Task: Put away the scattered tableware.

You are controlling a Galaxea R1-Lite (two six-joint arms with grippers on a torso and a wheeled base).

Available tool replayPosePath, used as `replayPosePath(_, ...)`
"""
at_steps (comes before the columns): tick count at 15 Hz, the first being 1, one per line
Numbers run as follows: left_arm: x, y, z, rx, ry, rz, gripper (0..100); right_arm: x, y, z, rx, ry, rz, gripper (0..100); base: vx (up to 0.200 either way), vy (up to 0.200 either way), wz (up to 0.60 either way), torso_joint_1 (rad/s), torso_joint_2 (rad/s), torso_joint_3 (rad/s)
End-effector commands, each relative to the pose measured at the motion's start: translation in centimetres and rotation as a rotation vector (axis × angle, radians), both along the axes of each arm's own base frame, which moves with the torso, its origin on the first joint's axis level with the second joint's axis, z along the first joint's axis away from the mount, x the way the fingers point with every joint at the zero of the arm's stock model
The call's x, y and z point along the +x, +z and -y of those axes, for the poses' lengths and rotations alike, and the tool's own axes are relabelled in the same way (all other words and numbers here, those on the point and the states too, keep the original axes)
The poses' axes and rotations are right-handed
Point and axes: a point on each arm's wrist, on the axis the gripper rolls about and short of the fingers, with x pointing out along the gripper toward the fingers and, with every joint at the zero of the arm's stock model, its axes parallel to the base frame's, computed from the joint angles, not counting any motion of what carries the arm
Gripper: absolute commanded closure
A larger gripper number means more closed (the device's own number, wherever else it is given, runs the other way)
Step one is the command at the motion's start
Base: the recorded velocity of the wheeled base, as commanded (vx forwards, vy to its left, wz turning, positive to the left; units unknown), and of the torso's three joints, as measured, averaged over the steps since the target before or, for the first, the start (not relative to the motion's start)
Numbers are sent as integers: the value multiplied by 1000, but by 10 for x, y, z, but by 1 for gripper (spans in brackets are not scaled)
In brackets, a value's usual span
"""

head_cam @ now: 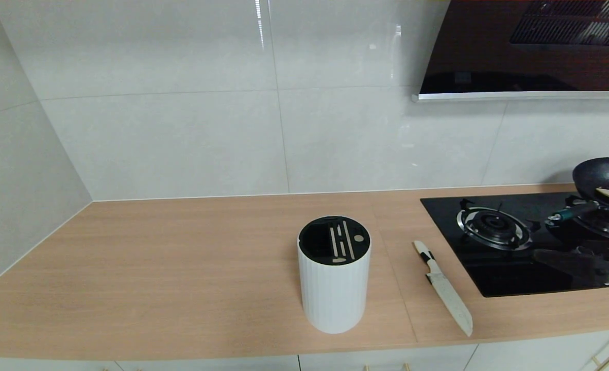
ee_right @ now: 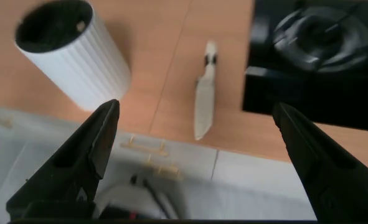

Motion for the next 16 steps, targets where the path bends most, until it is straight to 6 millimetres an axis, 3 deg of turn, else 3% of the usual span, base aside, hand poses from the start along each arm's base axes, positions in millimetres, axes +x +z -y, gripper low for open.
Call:
replayPosePath(1, 0, 0, 0, -1, 0, -1, 0, 71, -32, -26, -28, 78, -194, 0, 0, 0, 0, 0, 0, 0)
replayPosePath(9, 0, 0, 0, -1, 0, -1, 0, 150, -139, -40, -138, -11, -326, 0, 0, 0, 0, 0, 0, 0)
replayPosePath(16, 0, 0, 0, -1, 0, -2, 0, 168, -195, -54, -181, -28, -330, 0, 0, 0, 0, 0, 0, 0)
